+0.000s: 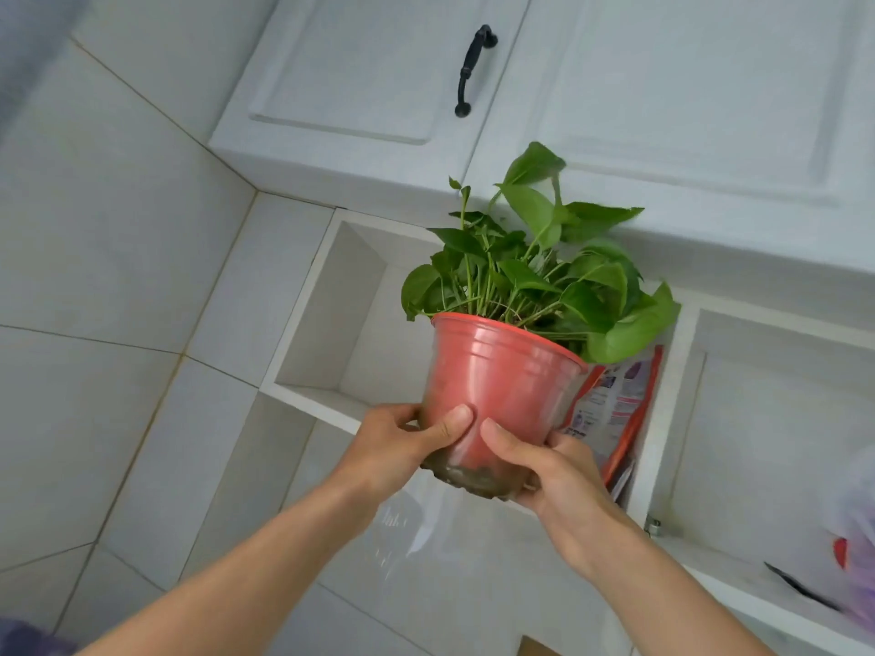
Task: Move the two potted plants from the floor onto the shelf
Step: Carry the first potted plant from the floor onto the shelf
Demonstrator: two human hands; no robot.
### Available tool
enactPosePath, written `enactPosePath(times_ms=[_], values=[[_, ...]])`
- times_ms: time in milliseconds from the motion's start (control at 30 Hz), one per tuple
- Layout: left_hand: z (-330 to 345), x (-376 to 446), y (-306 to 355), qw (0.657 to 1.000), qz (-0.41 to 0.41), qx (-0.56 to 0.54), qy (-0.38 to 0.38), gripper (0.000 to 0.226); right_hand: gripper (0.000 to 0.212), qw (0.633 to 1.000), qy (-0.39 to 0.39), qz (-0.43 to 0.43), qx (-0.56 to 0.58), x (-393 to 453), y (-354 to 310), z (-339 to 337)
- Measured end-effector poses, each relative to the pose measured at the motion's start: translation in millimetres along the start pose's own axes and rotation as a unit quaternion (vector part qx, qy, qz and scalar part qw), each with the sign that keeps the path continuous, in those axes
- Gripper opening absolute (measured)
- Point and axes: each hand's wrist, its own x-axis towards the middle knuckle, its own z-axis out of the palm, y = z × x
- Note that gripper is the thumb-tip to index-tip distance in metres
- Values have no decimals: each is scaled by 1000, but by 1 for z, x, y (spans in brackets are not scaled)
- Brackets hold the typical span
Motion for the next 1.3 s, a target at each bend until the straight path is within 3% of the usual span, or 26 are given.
enactPosePath(times_ms=[133,367,567,700,800,900,967,1067,1300], values=[[-6,34,-13,997,49,52,-29,57,80,999,42,-13,-24,27,13,8],[-4,68,-47,996,67,41,-43,38,77,996,37,-52,-60,65,48,5],[2,82,-65,991,89,103,-18,46,83,972,-15,-67,-223,93,56,-13],[7,84,-67,977,110,174,48,44,92,923,4,-54,-382,95,70,-20],[20,77,-61,973,122,182,72,51,100,927,0,-65,-368,95,72,-19],[37,79,-55,965,56,238,90,95,104,936,-5,-78,-344,96,72,-20],[44,81,-54,944,31,305,122,111,98,934,-6,-92,-345,97,73,-22],[49,82,-57,917,40,365,155,105,101,928,-16,-87,-362,98,75,-21],[33,96,-54,937,17,330,114,90,121,919,-78,-51,-383,102,81,-22]])
